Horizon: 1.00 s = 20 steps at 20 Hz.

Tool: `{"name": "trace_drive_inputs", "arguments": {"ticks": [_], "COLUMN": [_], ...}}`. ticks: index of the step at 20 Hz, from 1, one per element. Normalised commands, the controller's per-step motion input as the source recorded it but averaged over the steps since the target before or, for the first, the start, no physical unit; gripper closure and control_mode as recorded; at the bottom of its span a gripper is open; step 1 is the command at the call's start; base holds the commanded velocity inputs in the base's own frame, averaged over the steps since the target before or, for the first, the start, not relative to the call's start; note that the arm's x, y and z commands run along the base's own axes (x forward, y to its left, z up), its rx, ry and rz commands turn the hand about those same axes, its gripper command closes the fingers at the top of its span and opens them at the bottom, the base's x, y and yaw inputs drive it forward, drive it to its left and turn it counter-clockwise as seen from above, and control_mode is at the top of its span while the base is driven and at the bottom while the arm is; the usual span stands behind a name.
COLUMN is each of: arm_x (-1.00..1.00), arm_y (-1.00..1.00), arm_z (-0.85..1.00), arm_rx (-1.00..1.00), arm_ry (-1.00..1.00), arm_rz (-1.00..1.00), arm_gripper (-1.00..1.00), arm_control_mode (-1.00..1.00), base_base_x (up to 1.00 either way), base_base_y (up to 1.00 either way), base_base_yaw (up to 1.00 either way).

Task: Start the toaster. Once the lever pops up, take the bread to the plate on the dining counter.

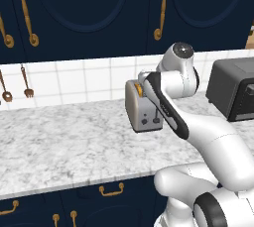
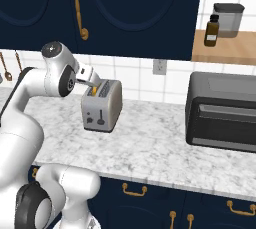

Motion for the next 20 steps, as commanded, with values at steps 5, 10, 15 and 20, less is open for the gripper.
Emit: {"name": "trace_drive_inputs", "arguments": {"ticks": [5, 10, 15, 20], "arm_x": [0.00, 0.00, 0.00, 0.00], "arm_y": [0.00, 0.00, 0.00, 0.00], "arm_z": [0.00, 0.00, 0.00, 0.00], "arm_rx": [0.00, 0.00, 0.00, 0.00], "arm_ry": [0.00, 0.00, 0.00, 0.00], "arm_rz": [0.00, 0.00, 0.00, 0.00], "arm_gripper": [-1.00, -1.00, -1.00, -1.00], "arm_control_mode": [-1.00, -1.00, -1.00, -1.00], "base_base_x": [0.00, 0.00, 0.00, 0.00], "base_base_y": [0.00, 0.00, 0.00, 0.00], "base_base_yaw": [0.00, 0.00, 0.00, 0.00]}}
